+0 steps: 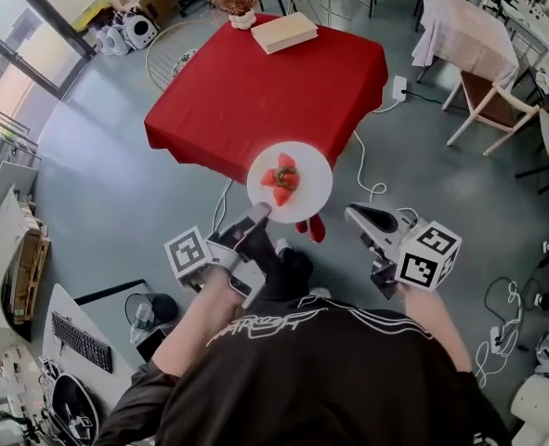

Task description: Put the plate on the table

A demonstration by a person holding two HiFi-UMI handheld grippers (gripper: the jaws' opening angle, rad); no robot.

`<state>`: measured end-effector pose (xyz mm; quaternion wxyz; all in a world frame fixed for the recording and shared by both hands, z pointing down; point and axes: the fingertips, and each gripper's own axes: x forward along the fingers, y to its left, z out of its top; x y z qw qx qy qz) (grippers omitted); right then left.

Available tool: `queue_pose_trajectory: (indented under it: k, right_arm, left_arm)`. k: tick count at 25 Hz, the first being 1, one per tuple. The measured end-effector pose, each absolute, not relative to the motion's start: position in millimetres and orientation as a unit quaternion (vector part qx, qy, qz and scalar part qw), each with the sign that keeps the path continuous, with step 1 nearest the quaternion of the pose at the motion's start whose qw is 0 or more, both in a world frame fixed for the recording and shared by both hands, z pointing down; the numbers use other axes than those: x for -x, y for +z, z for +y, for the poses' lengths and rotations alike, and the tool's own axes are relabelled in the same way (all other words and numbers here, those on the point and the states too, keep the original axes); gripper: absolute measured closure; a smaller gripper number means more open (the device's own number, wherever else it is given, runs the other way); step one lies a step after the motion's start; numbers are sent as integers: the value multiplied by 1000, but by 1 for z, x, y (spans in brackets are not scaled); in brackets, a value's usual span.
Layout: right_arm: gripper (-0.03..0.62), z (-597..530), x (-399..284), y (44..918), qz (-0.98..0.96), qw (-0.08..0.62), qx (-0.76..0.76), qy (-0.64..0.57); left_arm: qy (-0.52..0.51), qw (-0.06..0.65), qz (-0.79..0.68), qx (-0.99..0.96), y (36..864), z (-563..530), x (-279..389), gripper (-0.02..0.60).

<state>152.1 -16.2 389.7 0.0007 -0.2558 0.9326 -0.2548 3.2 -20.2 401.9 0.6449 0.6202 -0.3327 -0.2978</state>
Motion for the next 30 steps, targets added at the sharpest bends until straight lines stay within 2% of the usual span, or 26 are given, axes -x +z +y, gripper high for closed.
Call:
queue_pose_trajectory:
  k: [5, 18, 30]
  right_arm:
    - [586, -33, -149, 396, 934, -5, 254, -251]
    - [586, -192, -113, 399, 925, -11, 265, -271]
    - [586, -287, -84, 415, 907, -14, 288, -307]
  left_arm:
    - [-305, 639, -326, -627, 404, -41, -3, 561]
    - [-295, 646, -335, -620, 421, -205, 42, 561]
    - [-254, 659, -369, -604, 483, -329, 73, 560]
